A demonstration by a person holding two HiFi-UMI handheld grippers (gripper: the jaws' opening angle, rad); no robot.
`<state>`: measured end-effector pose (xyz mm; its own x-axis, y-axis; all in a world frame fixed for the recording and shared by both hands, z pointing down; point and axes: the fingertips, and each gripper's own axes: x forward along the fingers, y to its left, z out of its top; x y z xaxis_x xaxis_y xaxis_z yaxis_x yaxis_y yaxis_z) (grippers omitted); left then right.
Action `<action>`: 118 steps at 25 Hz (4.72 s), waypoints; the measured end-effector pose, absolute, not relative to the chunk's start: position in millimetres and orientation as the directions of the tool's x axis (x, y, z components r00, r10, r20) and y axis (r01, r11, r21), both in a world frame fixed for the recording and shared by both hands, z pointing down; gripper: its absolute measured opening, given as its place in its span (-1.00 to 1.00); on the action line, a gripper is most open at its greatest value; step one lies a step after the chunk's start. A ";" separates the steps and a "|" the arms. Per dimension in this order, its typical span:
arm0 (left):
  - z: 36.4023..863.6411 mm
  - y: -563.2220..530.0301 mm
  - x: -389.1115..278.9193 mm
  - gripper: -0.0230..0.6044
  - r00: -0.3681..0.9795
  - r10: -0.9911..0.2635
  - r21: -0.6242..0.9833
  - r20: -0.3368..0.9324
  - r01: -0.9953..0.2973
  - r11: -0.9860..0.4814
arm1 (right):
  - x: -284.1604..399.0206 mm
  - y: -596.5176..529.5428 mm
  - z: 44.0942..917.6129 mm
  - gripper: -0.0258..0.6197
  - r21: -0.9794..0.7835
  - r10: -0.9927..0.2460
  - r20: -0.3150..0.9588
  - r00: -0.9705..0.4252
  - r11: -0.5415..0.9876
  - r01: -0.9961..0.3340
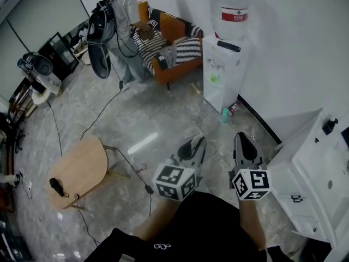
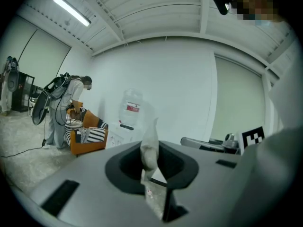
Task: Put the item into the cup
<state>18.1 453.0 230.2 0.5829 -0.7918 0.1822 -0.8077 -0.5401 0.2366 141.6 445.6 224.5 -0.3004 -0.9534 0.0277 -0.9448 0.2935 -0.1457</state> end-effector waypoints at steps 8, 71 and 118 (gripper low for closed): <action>233.9 447.3 13.1 -0.75 0.564 -0.805 0.242 0.182 -0.819 -0.520 | 143.8 437.4 224.6 -0.83 -0.133 -0.953 0.022 -0.301 0.295 -0.946; 257.7 45.7 -75.4 -0.74 0.560 -0.796 0.305 0.229 -0.818 -0.487 | 27.2 52.4 255.7 -0.85 -0.048 -0.927 0.188 -0.324 0.321 -0.946; 281.0 -14.2 -61.0 -0.75 0.631 -0.734 0.349 0.253 -0.767 -0.539 | 59.2 -8.3 296.0 -0.85 -0.029 -0.925 0.321 -0.203 0.205 -0.978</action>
<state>-61.0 -14.2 281.0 0.6305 -0.7336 0.2535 -0.7669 -0.5386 0.3489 59.2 -8.3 296.0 -0.2033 -0.9249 0.3214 -0.9783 0.2050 -0.0287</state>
